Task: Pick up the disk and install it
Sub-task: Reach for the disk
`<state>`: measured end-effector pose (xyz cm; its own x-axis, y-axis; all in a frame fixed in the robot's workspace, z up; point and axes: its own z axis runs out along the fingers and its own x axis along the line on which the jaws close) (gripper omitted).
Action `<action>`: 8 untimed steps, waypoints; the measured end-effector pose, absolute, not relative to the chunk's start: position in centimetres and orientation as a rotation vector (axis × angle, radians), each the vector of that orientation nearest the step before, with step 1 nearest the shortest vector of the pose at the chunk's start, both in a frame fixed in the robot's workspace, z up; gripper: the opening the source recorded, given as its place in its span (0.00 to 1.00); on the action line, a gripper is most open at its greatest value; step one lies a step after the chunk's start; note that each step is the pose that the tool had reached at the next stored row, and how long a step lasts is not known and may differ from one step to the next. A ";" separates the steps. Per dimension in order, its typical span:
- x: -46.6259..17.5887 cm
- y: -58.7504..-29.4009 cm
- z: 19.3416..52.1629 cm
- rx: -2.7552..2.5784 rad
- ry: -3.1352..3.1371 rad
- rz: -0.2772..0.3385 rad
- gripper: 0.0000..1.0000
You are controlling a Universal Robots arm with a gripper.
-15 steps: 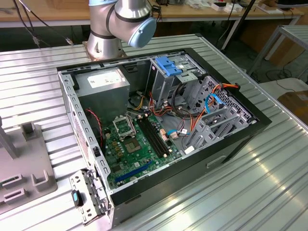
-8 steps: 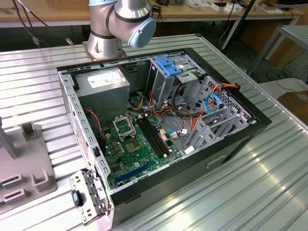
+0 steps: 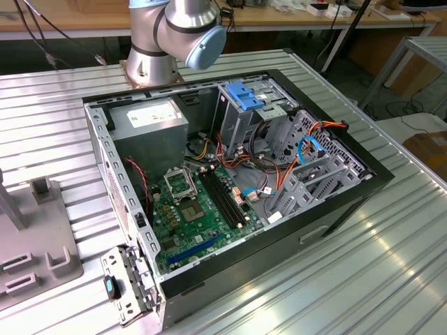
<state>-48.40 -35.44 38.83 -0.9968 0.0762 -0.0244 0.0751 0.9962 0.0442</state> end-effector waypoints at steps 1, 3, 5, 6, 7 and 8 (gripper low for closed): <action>-48.6 -35.4 38.8 0.118 3.113 0.067 0.11; -48.6 -35.4 38.8 0.118 3.112 0.068 0.11; -48.6 -35.4 38.8 0.118 3.113 0.067 0.11; -48.6 -35.4 38.8 0.118 3.112 0.068 0.11; -48.6 -35.4 38.8 0.118 3.112 0.068 0.11; -48.6 -35.4 38.8 0.118 3.113 0.068 0.11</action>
